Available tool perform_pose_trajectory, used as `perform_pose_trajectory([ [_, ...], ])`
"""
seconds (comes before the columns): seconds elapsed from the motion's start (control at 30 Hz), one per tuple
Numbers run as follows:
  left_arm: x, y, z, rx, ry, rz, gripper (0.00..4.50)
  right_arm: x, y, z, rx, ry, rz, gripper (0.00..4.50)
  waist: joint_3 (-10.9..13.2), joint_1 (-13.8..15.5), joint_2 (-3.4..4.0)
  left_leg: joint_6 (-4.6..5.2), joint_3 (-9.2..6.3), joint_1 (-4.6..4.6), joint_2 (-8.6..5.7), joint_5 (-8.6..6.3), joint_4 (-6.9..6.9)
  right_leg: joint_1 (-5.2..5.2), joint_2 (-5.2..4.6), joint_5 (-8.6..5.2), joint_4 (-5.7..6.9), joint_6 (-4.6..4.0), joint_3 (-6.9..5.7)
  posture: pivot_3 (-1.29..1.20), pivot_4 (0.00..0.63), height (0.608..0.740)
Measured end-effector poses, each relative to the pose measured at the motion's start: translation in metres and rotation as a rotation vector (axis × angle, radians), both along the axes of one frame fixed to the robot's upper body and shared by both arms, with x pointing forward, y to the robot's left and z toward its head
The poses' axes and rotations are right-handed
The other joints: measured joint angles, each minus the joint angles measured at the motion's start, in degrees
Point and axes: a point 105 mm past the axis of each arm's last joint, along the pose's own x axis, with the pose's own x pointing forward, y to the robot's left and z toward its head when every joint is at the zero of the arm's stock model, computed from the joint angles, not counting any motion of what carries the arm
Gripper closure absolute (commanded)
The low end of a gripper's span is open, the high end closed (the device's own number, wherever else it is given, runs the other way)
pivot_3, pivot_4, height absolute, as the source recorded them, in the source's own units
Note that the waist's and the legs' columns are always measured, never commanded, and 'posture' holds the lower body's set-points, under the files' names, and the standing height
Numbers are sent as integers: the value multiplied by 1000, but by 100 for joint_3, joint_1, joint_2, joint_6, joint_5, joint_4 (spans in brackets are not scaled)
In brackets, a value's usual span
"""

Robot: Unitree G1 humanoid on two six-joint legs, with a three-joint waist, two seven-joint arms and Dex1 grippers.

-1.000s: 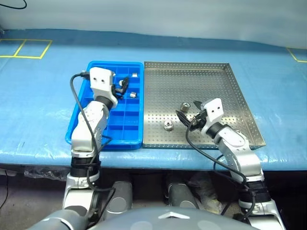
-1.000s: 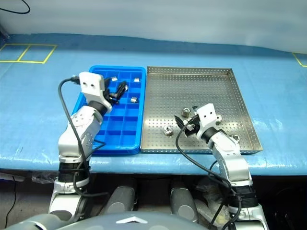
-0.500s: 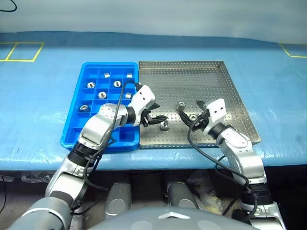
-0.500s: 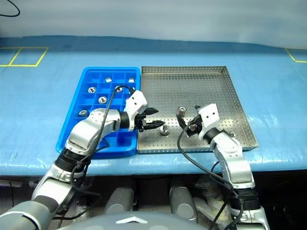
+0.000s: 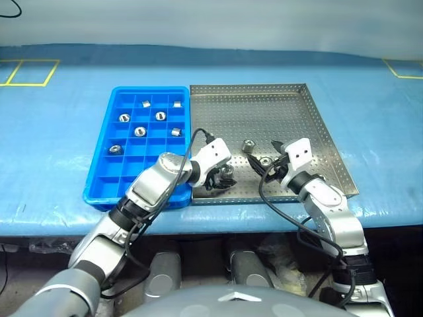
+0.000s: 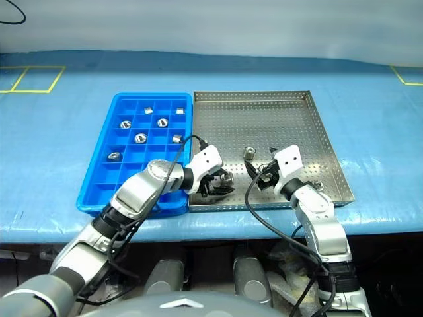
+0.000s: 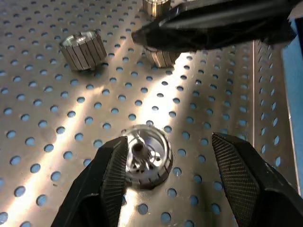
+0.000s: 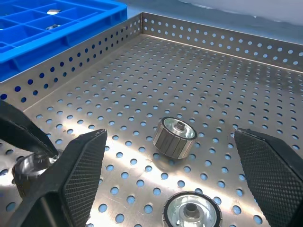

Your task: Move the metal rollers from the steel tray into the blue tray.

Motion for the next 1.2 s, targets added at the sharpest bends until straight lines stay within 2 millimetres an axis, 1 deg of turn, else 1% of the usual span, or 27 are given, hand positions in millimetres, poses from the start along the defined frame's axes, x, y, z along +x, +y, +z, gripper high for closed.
perform_pose_trajectory([
  [0.03,1,0,-1,21,-20,-5,1463,-1,0,1,0,-5,1,0,-2,0,1,0,0,2,0,0,0,2,0,0,0,0,0,74,150,740],
  [0.13,1,-2,-1,19,-33,-5,1975,-3,0,2,0,-7,-2,0,-4,-2,3,0,0,2,0,0,4,3,0,0,0,0,0,71,150,740],
  [0.2,1,-2,-1,1,-26,2,2592,-3,-1,1,0,-5,-6,0,-8,-4,9,0,1,2,0,0,5,4,-1,0,0,0,0,73,150,740],
  [0.23,0,-2,-1,-11,-20,9,3022,-3,-1,1,0,-6,-8,0,-11,-7,14,0,1,2,0,0,5,4,-1,0,0,0,0,73,150,740],
  [0.27,0,-2,-1,-21,-17,14,3339,-3,-2,1,0,-6,-9,0,-14,-6,19,1,1,2,0,0,5,4,-1,0,0,0,0,76,150,740],
  [0.3,0,-2,-1,-35,-14,24,3621,-3,-2,1,0,-7,-9,0,-16,-6,23,1,1,2,0,0,5,4,-1,0,0,0,0,84,150,740],
  [0.33,1,-3,0,-52,-13,37,3683,-3,-2,1,0,-7,-9,0,-20,-4,29,1,1,2,0,0,4,3,-1,0,0,0,0,87,150,740],
  [0.4,5,-3,3,-95,-12,88,3683,-2,-1,2,0,-9,-9,0,-24,3,37,2,0,2,0,0,5,3,0,0,1,1,-1,96,150,740],
  [0.53,11,5,6,-154,-11,174,3683,1,1,6,5,-21,-3,0,-24,-5,37,3,2,1,1,1,9,2,1,2,3,4,1,118,150,740],
  [0.63,14,10,14,-224,-23,246,3683,2,2,7,6,-24,4,0,-23,-7,36,3,0,-1,2,1,7,-1,2,3,4,4,0,146,150,740],
  [0.67,19,15,19,-250,-44,296,3683,3,3,7,6,-23,7,0,-22,-1,37,3,0,-2,2,1,5,-3,2,3,5,4,0,151,150,740],
  [0.7,24,22,27,-277,-77,355,3683,3,4,7,8,-22,10,0,-21,3,36,3,-1,-3,3,1,4,-4,3,3,5,4,0,167,150,740],
  [0.73,33,35,39,-316,-136,452,3683,5,5,7,9,-22,14,0,-20,6,36,3,-1,-3,3,1,4,-4,2,4,5,4,0,167,150,740],
  [0.8,46,64,67,-370,-286,631,3683,8,6,7,7,-20,18,0,-20,30,35,3,-2,-3,2,1,3,-2,1,6,3,8,-1,194,150,740],
  [0.87,51,97,86,-340,-441,817,3683,9,9,6,5,-17,35,0,-21,62,35,3,-3,-2,0,0,0,1,0,7,-2,9,0,194,150,740],
  [0.93,42,125,87,-291,-513,934,3683,9,12,3,5,-5,50,0,-22,72,36,6,0,-2,0,-2,-7,1,-2,7,-9,9,2,214,150,740],
  [0.97,34,133,82,-279,-498,952,3683,10,12,-1,5,7,49,0,-21,98,35,7,-1,-5,-1,-3,-8,-1,-4,7,-10,9,0,214,150,740],
  [1.07,6,135,62,-292,-378,943,3683,11,13,-3,6,17,54,0,-18,211,31,13,0,-12,-3,-6,-7,-3,-9,6,-18,9,-3,235,150,740],
  [1.1,0,135,58,-290,-351,939,3683,11,14,-3,7,18,57,0,-17,260,29,13,0,-12,-2,-6,-5,-3,-9,6,-18,9,-3,235,150,740],
  [1.13,-5,135,57,-292,-333,942,3683,11,15,-4,8,21,63,0,-16,307,26,12,-2,-12,-2,-6,-1,-3,-7,6,-18,8,-5,246,150,740],
  [1.2,-17,143,58,-311,-314,977,3683,10,17,-5,11,24,75,0,-15,319,24,12,1,-9,0,-6,3,0,-7,6,-17,8,-4,268,150,740],
])
